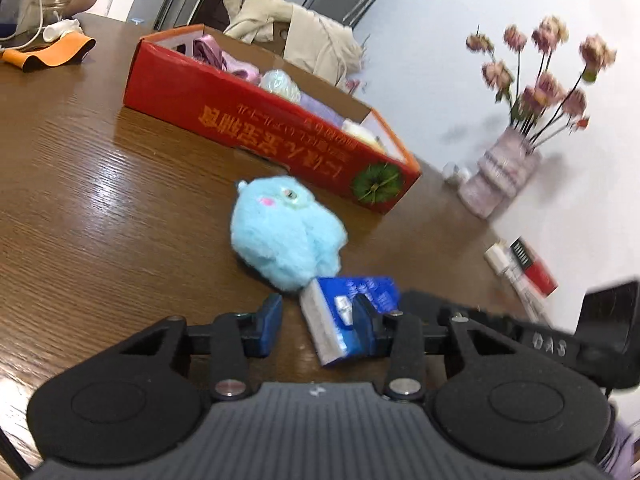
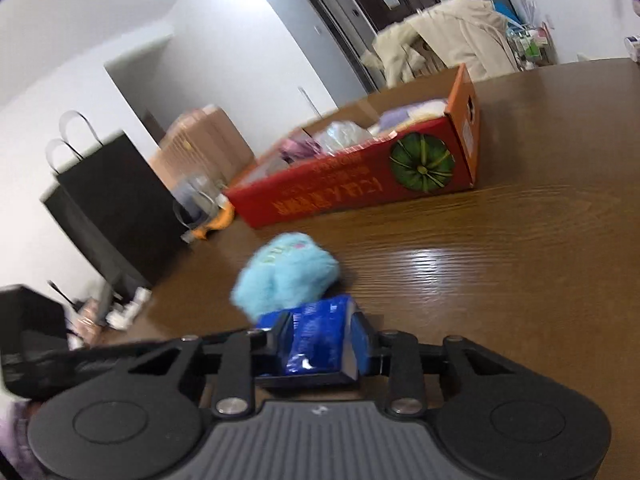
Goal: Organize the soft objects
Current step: 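Grip the blue tissue box with the left gripper while the right gripper grips it, then carry the blue tissue box over the cardboard box with both grippers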
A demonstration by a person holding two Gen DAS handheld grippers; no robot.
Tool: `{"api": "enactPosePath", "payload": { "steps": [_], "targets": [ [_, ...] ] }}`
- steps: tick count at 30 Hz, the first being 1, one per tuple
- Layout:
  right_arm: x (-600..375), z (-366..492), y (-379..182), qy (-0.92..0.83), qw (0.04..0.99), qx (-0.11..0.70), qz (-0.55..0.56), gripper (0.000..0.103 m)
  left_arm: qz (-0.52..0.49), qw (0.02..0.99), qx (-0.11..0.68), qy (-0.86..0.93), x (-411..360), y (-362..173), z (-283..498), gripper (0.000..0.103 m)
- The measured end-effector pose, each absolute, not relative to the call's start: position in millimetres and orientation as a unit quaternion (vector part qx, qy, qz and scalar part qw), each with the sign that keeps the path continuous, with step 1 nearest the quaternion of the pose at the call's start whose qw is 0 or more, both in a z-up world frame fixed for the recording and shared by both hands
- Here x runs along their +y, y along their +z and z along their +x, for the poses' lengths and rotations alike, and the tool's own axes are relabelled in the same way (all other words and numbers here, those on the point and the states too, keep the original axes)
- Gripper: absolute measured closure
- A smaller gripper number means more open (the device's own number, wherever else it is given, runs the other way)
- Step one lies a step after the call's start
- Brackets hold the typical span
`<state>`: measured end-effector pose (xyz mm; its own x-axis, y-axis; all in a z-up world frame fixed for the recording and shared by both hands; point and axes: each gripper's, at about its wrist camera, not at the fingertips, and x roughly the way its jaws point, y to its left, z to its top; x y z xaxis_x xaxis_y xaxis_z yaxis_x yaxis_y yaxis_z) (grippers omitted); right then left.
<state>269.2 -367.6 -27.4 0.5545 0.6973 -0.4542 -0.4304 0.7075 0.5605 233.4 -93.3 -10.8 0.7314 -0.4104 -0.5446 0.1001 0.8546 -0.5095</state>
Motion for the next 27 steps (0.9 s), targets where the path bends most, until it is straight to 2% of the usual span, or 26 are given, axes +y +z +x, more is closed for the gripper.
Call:
{"api": "enactPosePath", "payload": {
  "steps": [6,8,10,17,23,27],
  "targets": [
    [-371.0,270.9,-40.1,0.309,0.856,0.345,0.230,0.074,-0.249,0.896,0.338,-0.145,-98.3,-13.8,234.3,0.062],
    [-366.8,272.5,-38.7,0.310,0.861,0.338,0.221,0.074,-0.254,0.893,0.345,-0.139,-98.7,-18.7,236.6,0.065],
    [-364.6,272.6,-38.8,0.307,0.864,0.337,0.212,0.074,-0.258,0.889,0.349,-0.144,-99.4,-22.7,239.4,0.073],
    [-359.6,264.9,-36.0,0.291,0.879,0.328,0.188,0.082,-0.244,0.888,0.353,-0.163,-101.1,-21.3,239.9,0.076],
    [-355.1,234.8,-17.8,0.247,0.895,0.301,0.219,0.082,-0.231,0.889,0.336,-0.211,-89.2,7.9,238.9,0.075],
    [-343.0,240.9,21.5,0.226,0.915,0.256,0.213,0.082,-0.223,0.892,0.305,-0.246,-76.3,44.7,273.2,0.075]
  ]
}}
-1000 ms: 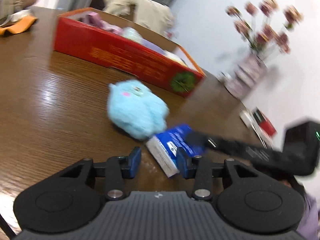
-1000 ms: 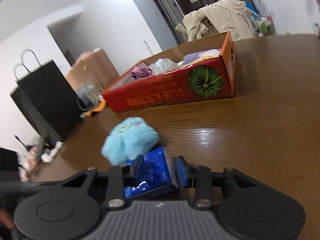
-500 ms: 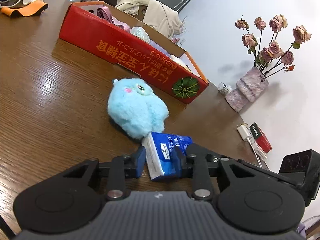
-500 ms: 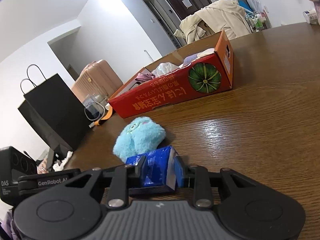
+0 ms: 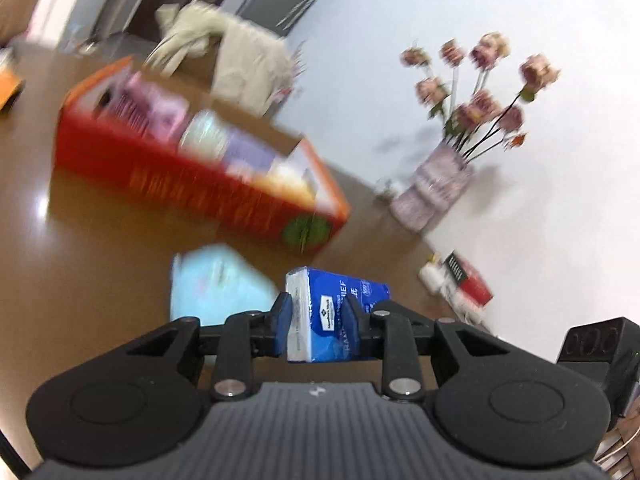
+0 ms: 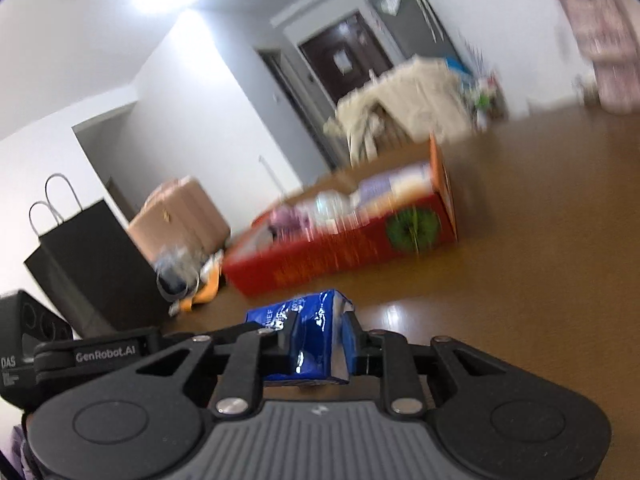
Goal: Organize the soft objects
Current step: 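Carry the blue tissue box over the cardboard box with both grippers, then lower the tissue box into the box and open both grippers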
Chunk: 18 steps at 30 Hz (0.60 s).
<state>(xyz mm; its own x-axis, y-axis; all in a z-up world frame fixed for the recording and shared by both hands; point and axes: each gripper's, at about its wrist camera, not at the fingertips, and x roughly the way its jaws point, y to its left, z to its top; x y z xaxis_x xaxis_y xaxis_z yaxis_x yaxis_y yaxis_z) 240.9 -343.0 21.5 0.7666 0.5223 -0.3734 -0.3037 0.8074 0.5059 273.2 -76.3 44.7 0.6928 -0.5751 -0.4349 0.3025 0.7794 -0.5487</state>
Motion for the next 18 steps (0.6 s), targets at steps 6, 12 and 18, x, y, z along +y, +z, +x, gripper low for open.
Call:
{"api": "enactPosePath", "payload": {
  "steps": [6,12,18],
  "targets": [
    [-319.8,332.5,70.3,0.210,0.932,0.234,0.181,0.082,-0.219,0.892,0.302,-0.256,-66.4,87.6,389.9,0.076],
    [-302.0,453.5,66.4,0.162,0.925,0.306,0.159,0.082,-0.231,0.864,0.377,-0.241,-65.7,54.3,508.1,0.076],
    [-280.6,508.7,28.4,0.151,0.907,0.374,0.124,0.084,-0.165,0.869,0.412,-0.219,-69.3,21.4,539.2,0.076]
  ]
}}
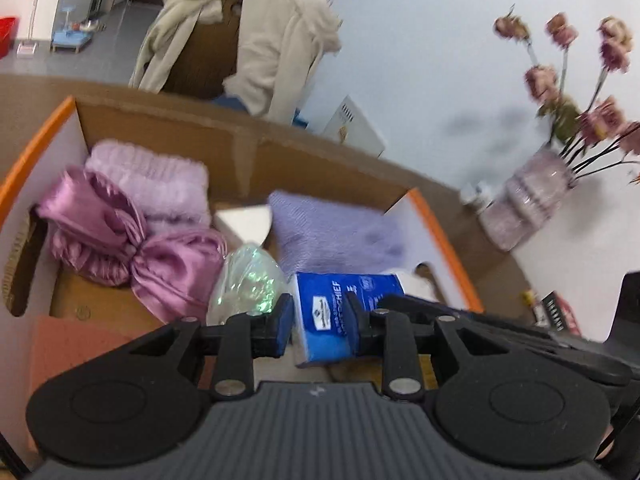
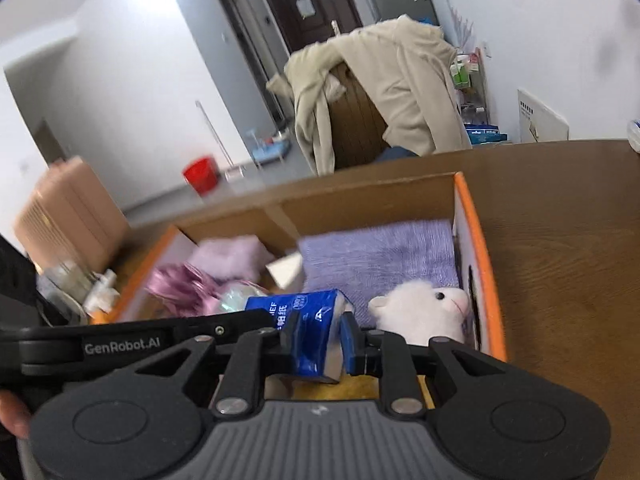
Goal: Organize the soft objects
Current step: 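Lower the tissue box into the box and open both grippers, then withdraw both grippers from the box toward the light-blue plush toy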
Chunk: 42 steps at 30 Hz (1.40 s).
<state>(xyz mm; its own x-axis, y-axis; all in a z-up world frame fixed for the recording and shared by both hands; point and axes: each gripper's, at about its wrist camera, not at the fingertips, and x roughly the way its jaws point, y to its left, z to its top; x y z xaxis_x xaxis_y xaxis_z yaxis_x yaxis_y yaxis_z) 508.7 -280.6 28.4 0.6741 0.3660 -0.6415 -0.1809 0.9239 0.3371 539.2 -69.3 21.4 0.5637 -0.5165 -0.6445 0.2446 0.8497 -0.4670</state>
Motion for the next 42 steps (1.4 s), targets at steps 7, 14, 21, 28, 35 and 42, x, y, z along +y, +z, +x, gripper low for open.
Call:
{"api": "enactPosePath", "payload": {
  "steps": [7,14,21,28,35,42],
  "targets": [
    [-277.4,540.0,10.5,0.149,0.889,0.422,0.095,0.083,-0.097,0.876,0.426,-0.202,-89.6,18.8,554.3,0.075],
    [-282.7,524.9,7.2,0.135,0.912,0.379,0.083,0.084,-0.098,0.869,0.438,-0.207,-92.2,22.3,551.7,0.069],
    [-293.3,480.8,61.0,0.137,0.928,0.337,0.078,0.081,-0.070,0.898,0.381,-0.209,-81.7,85.0,494.4,0.060],
    [-311.2,407.2,136.0,0.157,0.947,0.274,0.051,0.072,-0.047,0.926,0.323,-0.191,-60.3,144.8,421.6,0.050],
    [-321.8,345.0,156.5,0.163,0.954,0.249,0.044,0.068,-0.037,0.944,0.278,-0.173,-45.8,161.1,348.7,0.049],
    [-320.0,254.0,131.0,0.201,0.954,0.217,0.046,0.052,-0.027,0.961,0.216,-0.173,-28.0,141.7,236.9,0.031]
  ]
}}
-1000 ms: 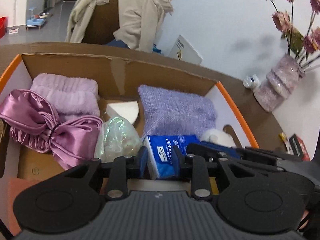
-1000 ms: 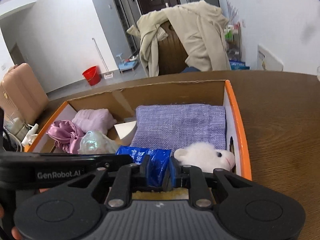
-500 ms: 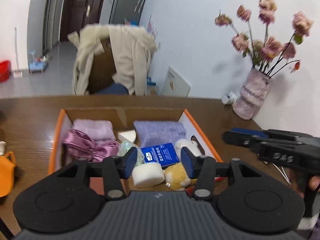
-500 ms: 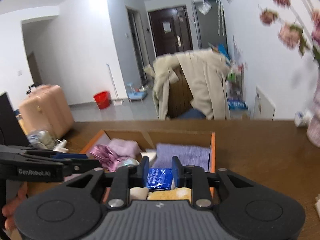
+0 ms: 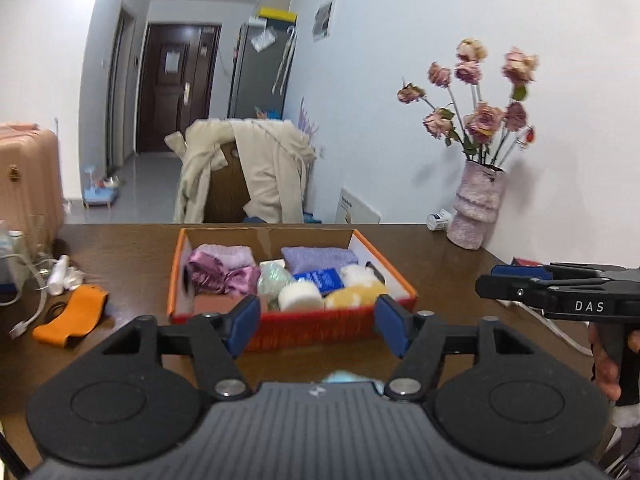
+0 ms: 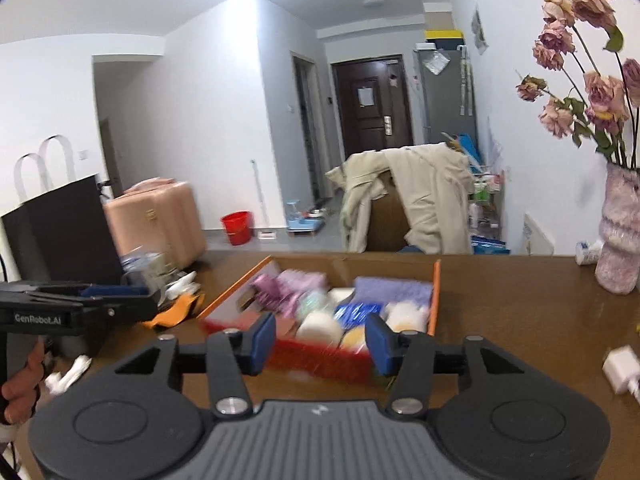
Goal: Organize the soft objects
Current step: 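Withdraw both grippers from the box toward the light-blue plush toy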
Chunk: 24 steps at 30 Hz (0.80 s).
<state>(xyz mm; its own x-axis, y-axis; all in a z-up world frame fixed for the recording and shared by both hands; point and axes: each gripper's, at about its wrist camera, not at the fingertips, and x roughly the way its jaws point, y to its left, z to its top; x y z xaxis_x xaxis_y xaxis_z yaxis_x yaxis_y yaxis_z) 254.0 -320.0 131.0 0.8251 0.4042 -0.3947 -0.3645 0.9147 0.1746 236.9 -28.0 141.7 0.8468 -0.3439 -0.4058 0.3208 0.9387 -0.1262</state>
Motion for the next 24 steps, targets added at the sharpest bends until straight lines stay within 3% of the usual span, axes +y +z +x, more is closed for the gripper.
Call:
{"api": "enactPosePath", "payload": {
  "steps": [7,12,24],
  "targets": [
    [-311.8,167.2,76.1,0.217,0.958,0.179,0.048,0.038,-0.036,0.982,0.156,-0.104,-15.1,86.3,135.1,0.004],
    [-310.7,125.1,42.6,0.210,0.959,0.184,0.055,0.027,-0.040,0.978,0.179,-0.104,-8.8,52.0,108.3,0.004],
    [-304.4,160.0,27.5,0.208,0.949,0.227,0.067,0.028,-0.055,0.965,0.215,-0.138,-30.6,38.1,168.6,0.005]
  ]
}}
